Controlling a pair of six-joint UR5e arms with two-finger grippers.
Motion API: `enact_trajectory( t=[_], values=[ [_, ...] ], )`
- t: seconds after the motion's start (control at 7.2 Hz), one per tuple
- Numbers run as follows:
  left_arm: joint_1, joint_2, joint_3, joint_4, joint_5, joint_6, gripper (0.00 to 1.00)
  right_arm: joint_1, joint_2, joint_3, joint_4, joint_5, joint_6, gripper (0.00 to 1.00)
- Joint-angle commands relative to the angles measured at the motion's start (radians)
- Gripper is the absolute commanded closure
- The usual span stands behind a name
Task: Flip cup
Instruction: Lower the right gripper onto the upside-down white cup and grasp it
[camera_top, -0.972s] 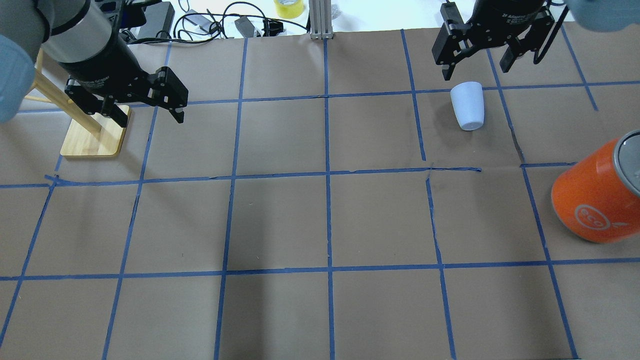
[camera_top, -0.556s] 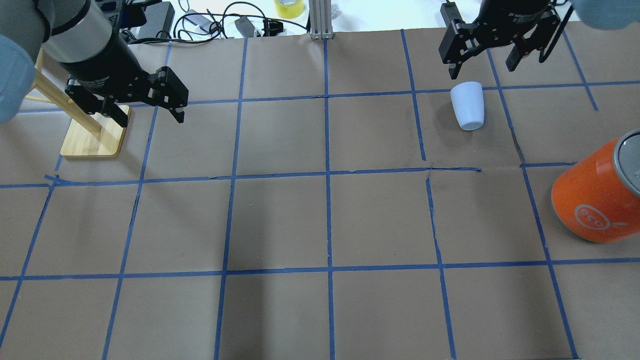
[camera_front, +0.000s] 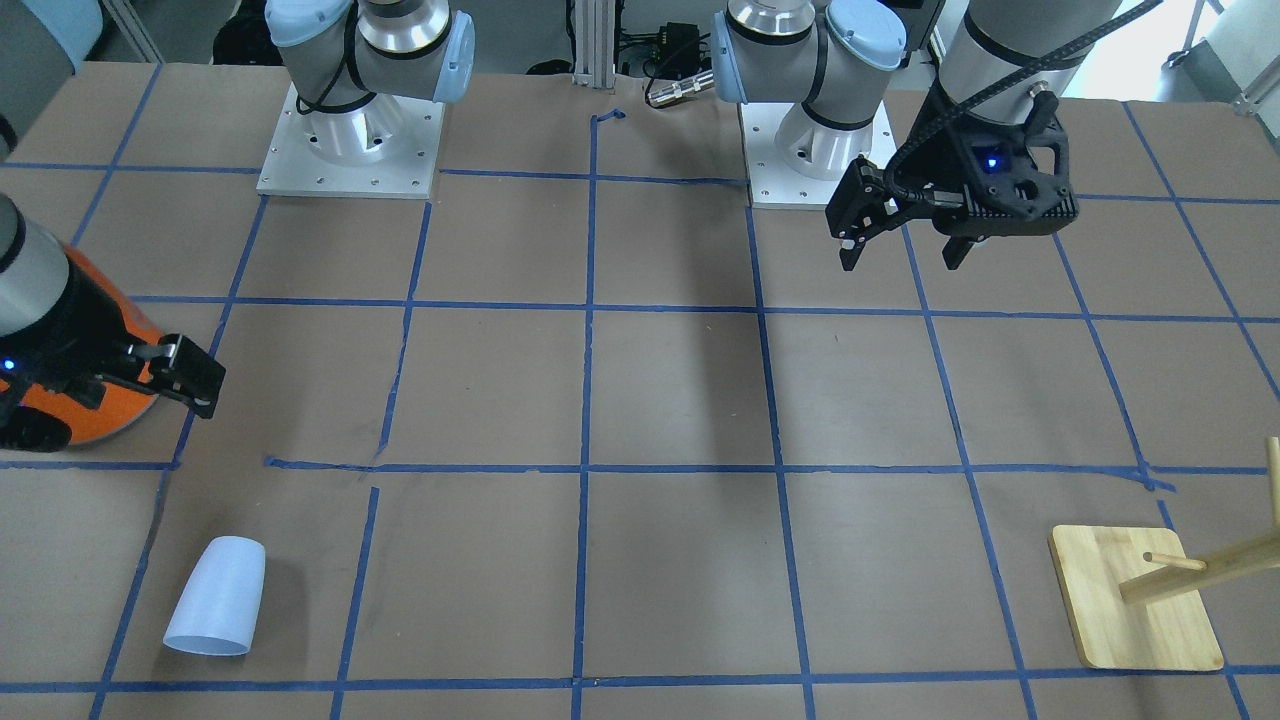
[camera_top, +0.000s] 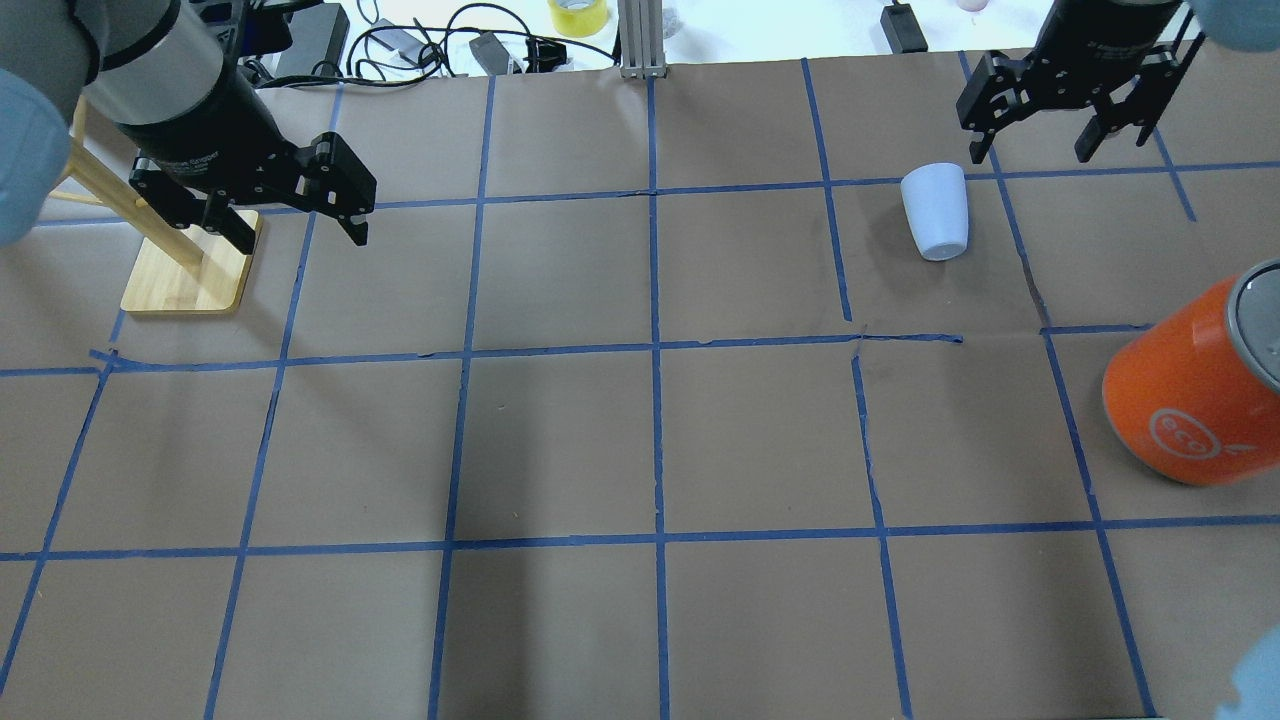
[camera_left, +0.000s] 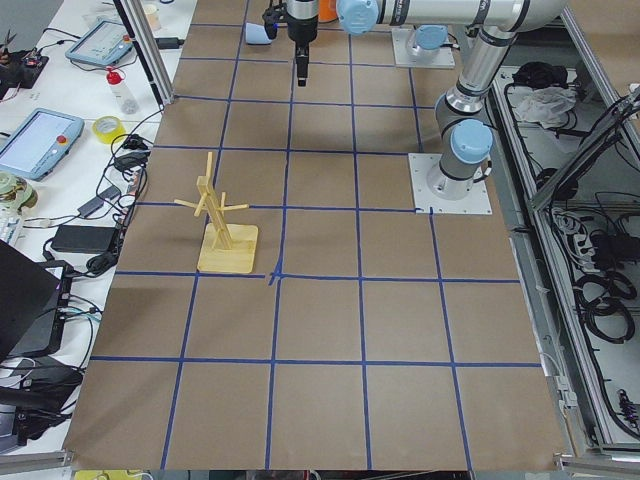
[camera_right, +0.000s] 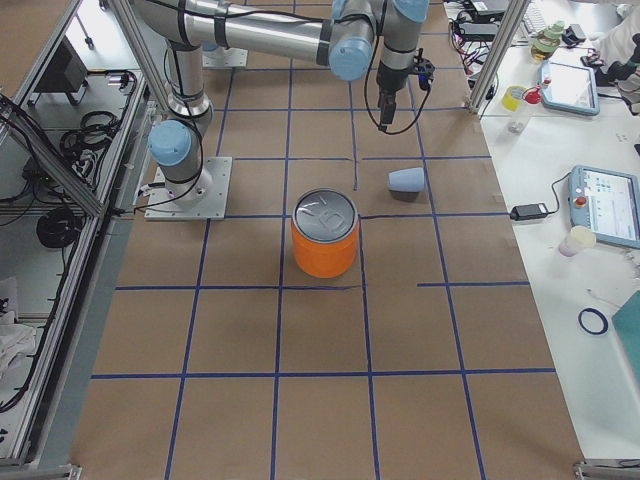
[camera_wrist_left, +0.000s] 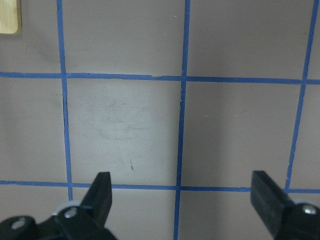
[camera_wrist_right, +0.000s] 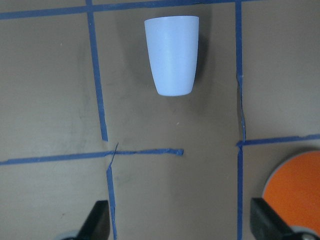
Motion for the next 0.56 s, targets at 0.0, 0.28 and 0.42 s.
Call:
enact_trajectory(
  t=[0.0, 0.28, 0.42],
  values=[
    [0.000, 0.001, 0.000, -0.001, 0.000, 0.000, 0.00, 0.010, 0.168, 0.000, -0.234, 0.012, -0.019, 0.00],
    [0.000, 0.001, 0.000, 0.001, 0.000, 0.000, 0.00, 0.011, 0.269, -0.001, -0.292, 0.011, -0.016, 0.00],
    [0.000, 0.001, 0.000, 0.001, 0.000, 0.002, 0.00, 0.011, 0.309, 0.000, -0.345, 0.002, -0.016, 0.00]
  ],
)
